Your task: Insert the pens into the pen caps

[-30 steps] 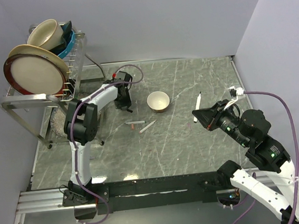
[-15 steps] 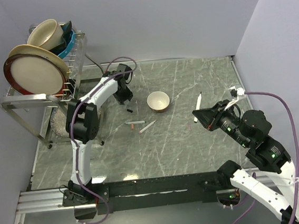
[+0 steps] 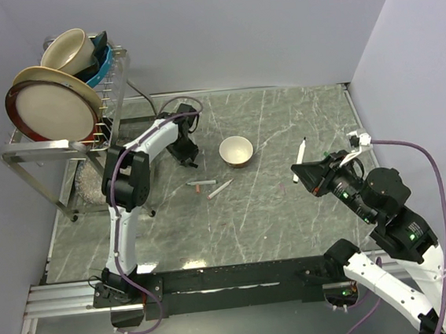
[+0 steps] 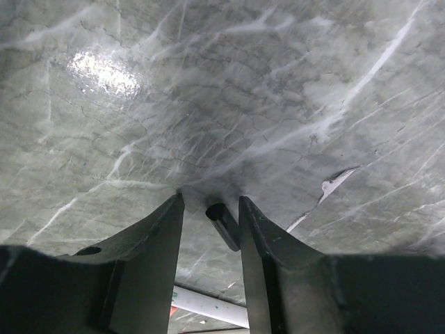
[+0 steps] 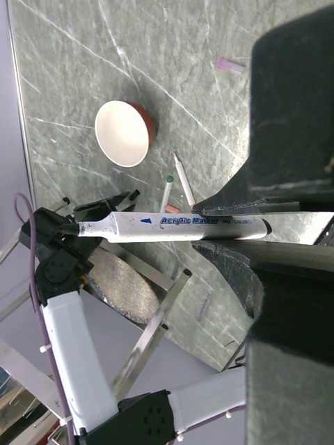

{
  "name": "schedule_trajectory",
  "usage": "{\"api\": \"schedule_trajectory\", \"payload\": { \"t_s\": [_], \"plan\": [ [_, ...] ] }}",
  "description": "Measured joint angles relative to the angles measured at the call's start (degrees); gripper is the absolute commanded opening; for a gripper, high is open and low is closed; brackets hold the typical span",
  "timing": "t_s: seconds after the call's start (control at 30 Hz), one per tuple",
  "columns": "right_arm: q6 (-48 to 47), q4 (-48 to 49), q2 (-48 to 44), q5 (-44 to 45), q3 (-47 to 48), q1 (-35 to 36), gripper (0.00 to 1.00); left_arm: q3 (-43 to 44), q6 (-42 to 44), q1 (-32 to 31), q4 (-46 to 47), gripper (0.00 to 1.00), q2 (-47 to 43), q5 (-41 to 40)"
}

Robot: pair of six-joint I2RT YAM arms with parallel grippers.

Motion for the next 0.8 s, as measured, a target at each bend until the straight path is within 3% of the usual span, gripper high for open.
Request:
{"api": "schedule_trajectory", "payload": {
  "t_s": [0.6,0.8],
  "plan": [
    [-0.24,-0.66,-0.74,0.44,0.02,0.0,0.0,-2.25,2.78,-1.07,4.59,0.26,-1.03,3.8],
    [-0.22,-0.74,-0.96,0.42,0.11,0.0,0.0,-1.46,4.07,-1.57,5.46,0.27,-0.46,5.38]
  ]
}}
